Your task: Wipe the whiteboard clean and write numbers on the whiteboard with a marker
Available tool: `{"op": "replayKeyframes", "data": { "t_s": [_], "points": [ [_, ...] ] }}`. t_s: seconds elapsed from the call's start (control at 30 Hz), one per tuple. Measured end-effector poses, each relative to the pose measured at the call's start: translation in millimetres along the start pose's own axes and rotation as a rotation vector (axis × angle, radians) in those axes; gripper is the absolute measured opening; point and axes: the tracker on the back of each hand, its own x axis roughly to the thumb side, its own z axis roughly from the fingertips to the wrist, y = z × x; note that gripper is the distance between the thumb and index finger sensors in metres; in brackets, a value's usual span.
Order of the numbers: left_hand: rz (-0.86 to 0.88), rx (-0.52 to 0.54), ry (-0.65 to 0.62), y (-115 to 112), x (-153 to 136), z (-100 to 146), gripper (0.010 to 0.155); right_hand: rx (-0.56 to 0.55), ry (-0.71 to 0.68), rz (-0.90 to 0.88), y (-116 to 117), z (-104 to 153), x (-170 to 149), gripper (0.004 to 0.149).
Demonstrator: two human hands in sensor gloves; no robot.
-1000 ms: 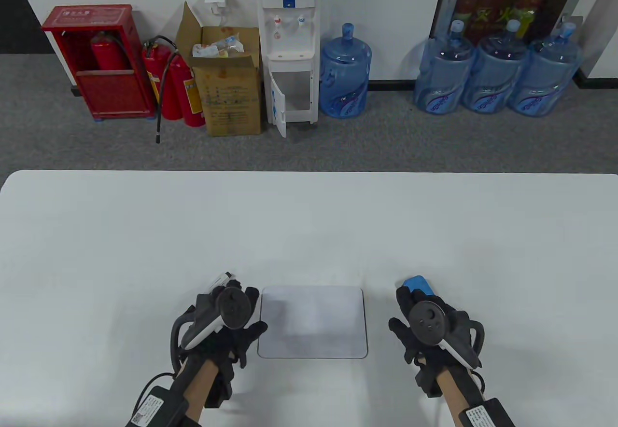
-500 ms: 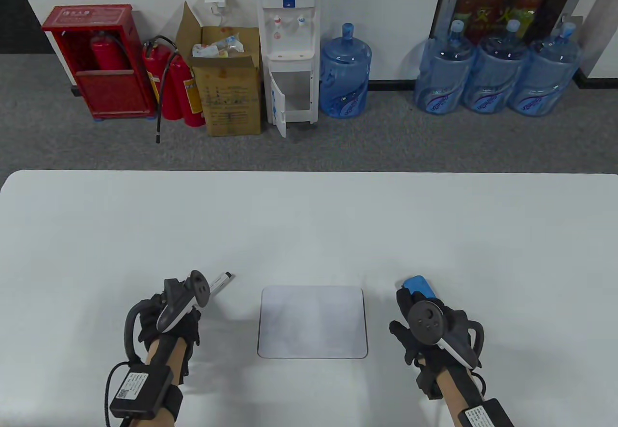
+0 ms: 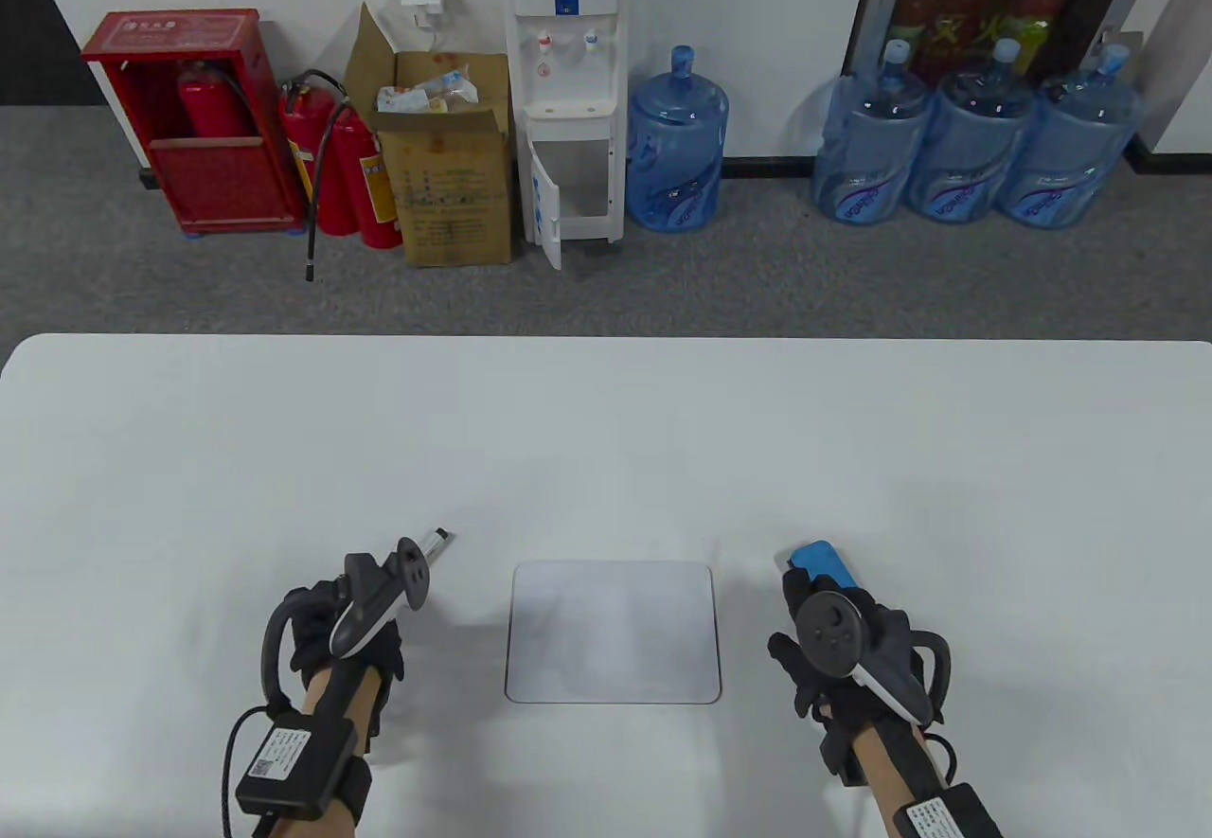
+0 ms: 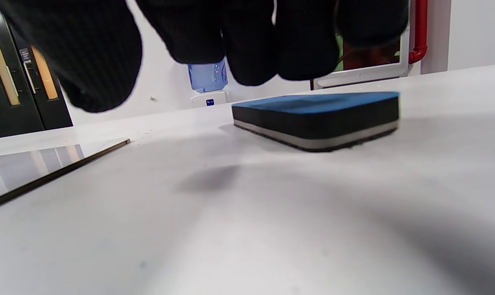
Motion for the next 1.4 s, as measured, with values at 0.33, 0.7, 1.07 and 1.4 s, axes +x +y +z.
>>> {"op": "replayKeyframes", "data": {
  "t_s": [0.33,0.7,1.07,1.4],
  "points": [
    [0.57,0.037,-0.325,35,31,36,0.055,-0.06,-0.037,-0.236,-5,-1,9,0.072],
    [0.773,0.006,-0.778,34,129,107,0.054,0.038,-0.091,-0.897,4,-4,31,0.082],
    [0.662,0.091,-0.848,27,147,121,0.053,0.103,-0.047,-1.273,18,-3,46,0.059],
    [0.699,0.189,-0.848,32,136,118,0.048,0.155,-0.1,-1.375,18,-4,45,0.054]
  ]
}}
